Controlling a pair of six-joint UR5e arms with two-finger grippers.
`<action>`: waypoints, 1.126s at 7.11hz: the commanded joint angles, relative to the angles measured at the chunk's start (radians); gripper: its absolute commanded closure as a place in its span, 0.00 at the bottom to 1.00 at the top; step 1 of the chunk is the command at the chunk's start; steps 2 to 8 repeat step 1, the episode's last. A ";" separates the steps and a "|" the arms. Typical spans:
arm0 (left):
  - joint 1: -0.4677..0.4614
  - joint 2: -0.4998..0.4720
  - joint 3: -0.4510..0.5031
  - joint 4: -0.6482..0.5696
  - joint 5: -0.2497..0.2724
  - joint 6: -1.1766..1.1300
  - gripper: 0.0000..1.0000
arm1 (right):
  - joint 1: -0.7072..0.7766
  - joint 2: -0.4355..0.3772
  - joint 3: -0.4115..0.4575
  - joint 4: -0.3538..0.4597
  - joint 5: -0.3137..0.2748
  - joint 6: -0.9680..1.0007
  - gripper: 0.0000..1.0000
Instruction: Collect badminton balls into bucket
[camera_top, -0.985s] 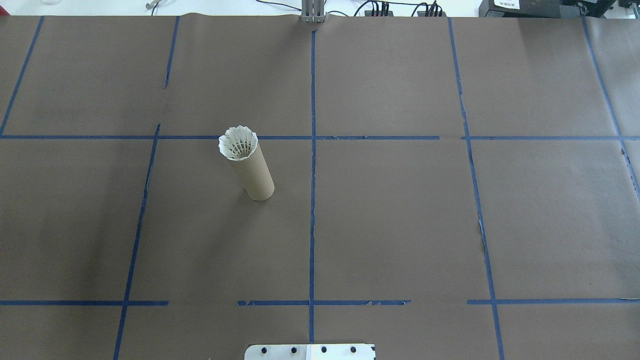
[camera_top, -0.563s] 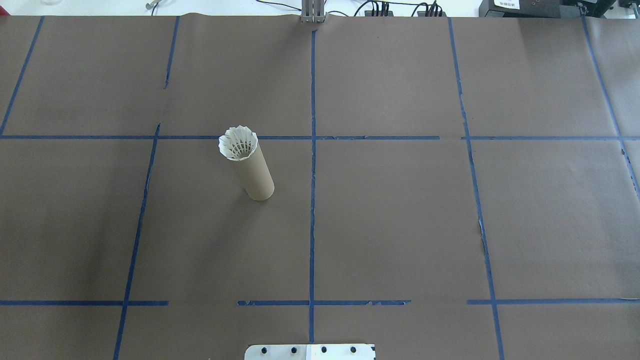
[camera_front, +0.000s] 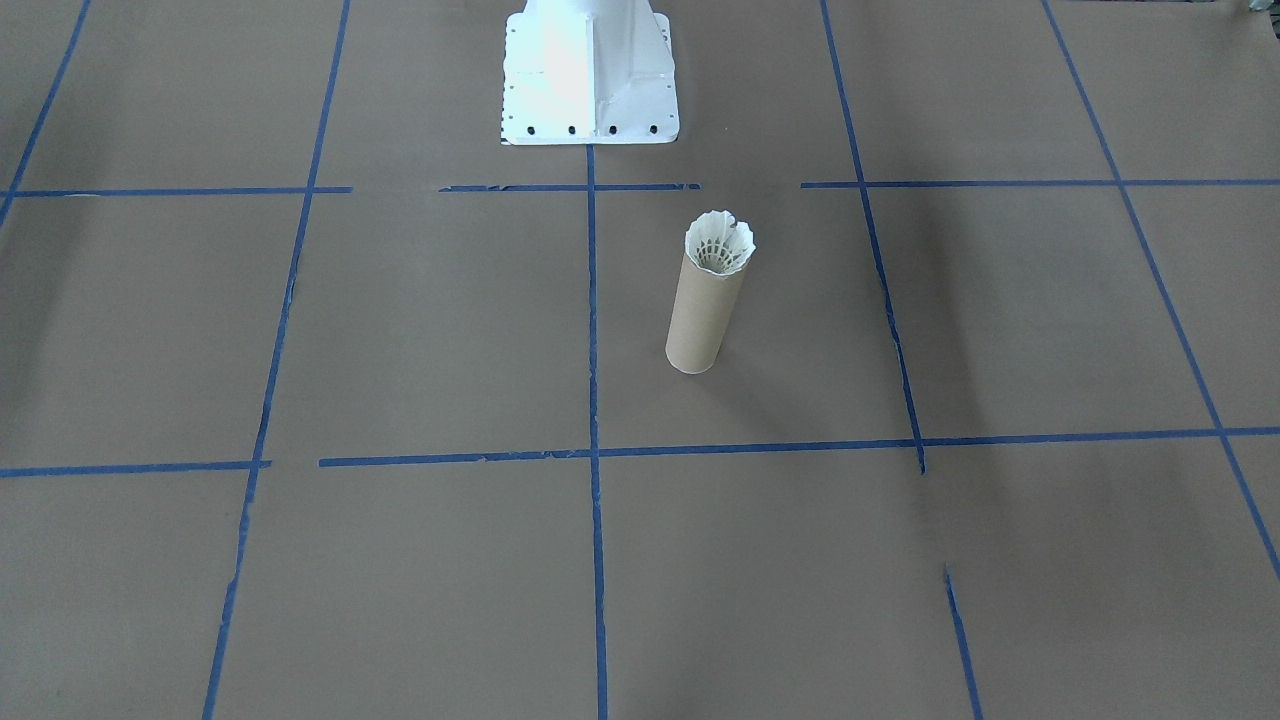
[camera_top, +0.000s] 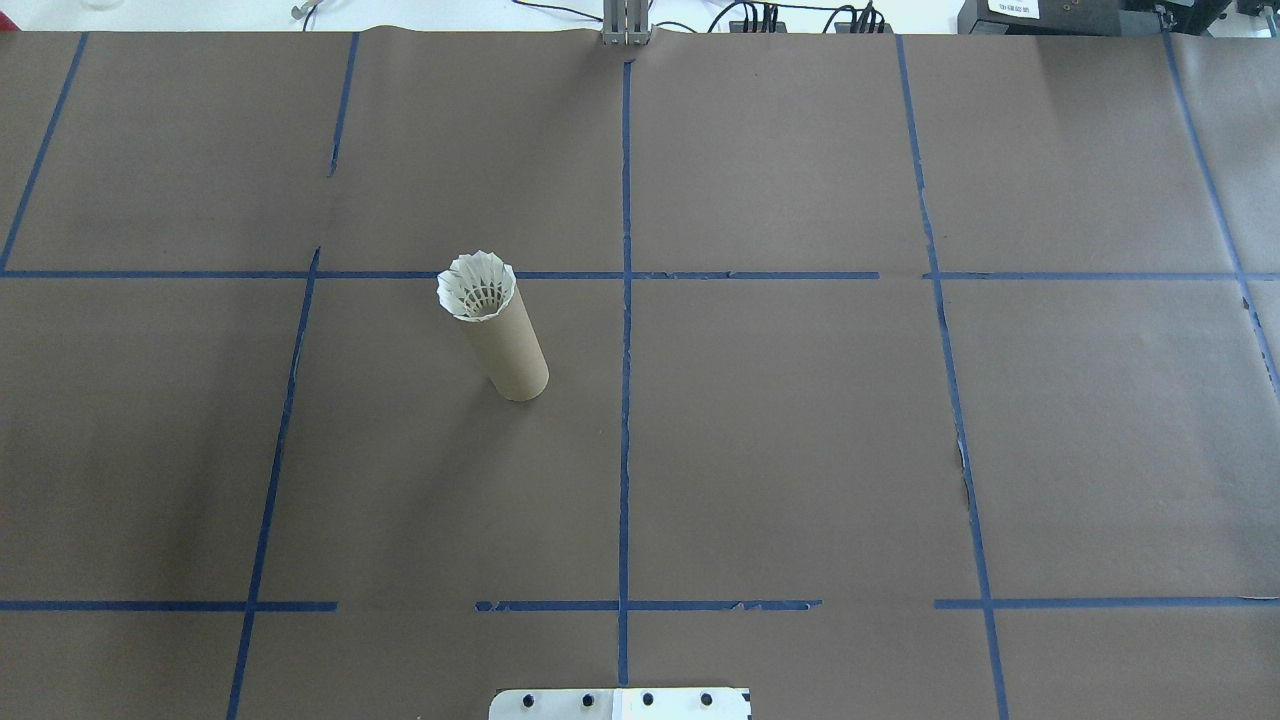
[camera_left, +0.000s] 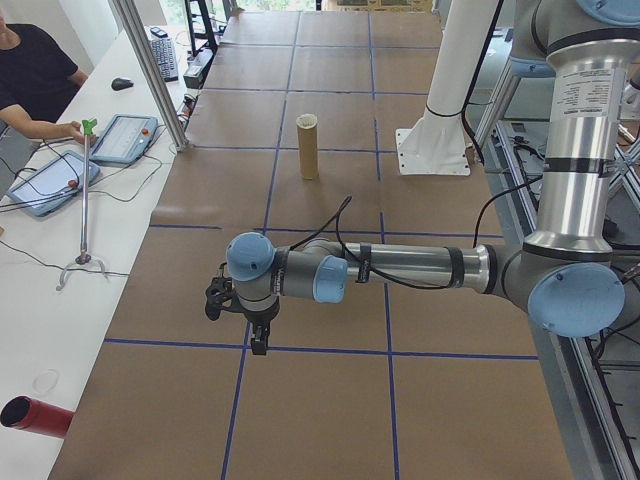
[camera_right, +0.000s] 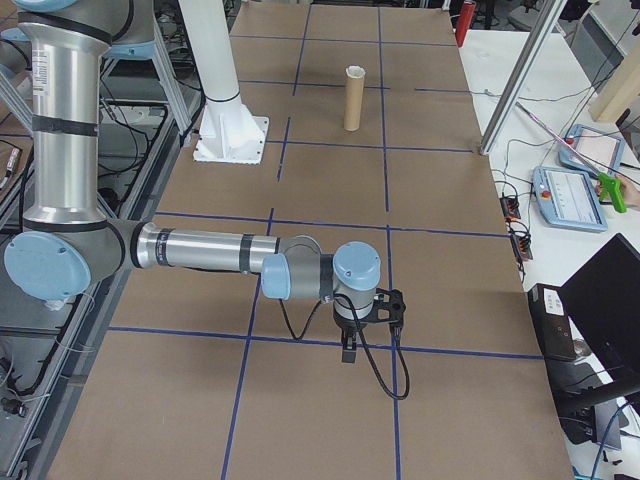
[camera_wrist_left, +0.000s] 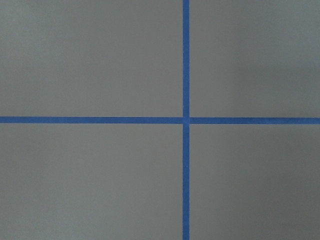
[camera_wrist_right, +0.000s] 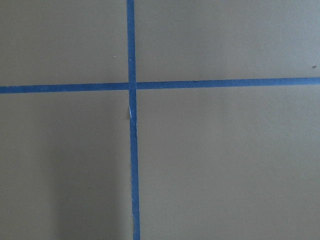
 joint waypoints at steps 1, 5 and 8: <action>0.000 0.000 0.000 0.000 0.000 0.000 0.00 | 0.000 0.000 0.000 0.000 0.001 0.000 0.00; 0.000 0.000 0.000 0.000 0.000 0.000 0.00 | 0.000 0.000 0.000 0.000 0.001 0.000 0.00; 0.000 0.000 0.000 0.000 0.000 0.000 0.00 | 0.000 0.000 0.000 0.000 0.001 0.000 0.00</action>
